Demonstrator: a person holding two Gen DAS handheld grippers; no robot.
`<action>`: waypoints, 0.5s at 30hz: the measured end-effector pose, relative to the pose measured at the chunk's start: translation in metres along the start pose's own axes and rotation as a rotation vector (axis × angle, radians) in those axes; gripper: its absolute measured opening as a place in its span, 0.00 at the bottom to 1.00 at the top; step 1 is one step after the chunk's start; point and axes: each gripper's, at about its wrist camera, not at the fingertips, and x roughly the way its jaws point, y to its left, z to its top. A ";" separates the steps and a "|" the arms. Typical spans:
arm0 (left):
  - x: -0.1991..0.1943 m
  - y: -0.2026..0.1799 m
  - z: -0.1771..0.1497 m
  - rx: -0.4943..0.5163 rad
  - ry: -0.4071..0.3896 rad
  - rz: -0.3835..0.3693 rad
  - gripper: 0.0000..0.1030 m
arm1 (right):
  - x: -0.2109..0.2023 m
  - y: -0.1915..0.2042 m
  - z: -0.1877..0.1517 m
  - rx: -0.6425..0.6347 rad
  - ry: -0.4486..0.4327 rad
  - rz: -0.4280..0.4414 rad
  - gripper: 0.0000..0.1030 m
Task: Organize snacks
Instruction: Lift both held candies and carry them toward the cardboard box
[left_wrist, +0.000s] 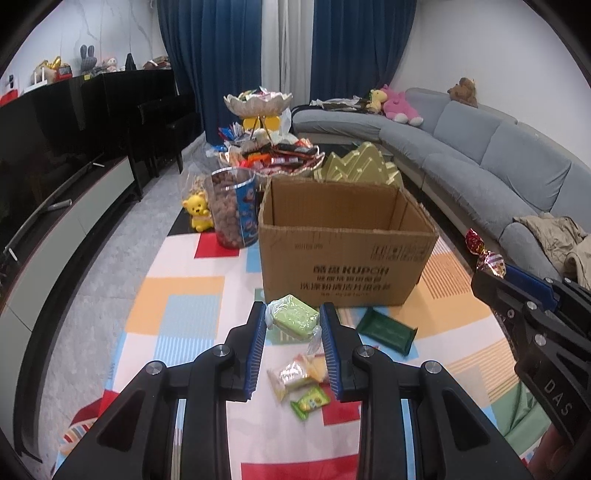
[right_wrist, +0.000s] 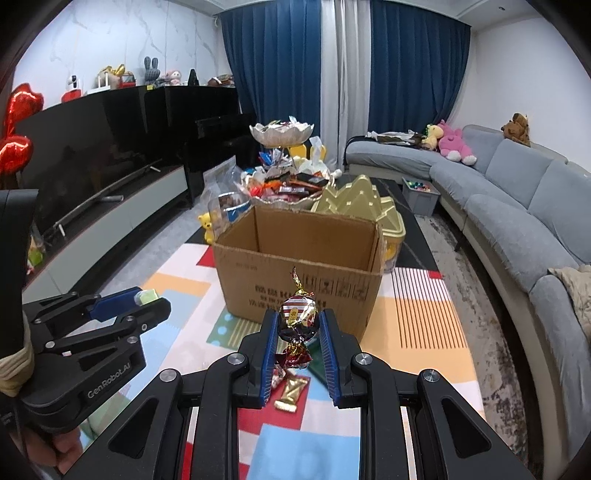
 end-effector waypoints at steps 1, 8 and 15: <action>0.000 -0.001 0.004 0.001 -0.006 -0.001 0.29 | 0.000 -0.001 0.003 0.002 -0.005 -0.001 0.24; 0.002 -0.002 0.029 0.010 -0.040 -0.003 0.29 | 0.001 -0.005 0.021 0.012 -0.037 -0.010 0.24; 0.009 -0.002 0.048 0.008 -0.055 -0.007 0.29 | 0.005 -0.008 0.037 0.020 -0.061 -0.020 0.24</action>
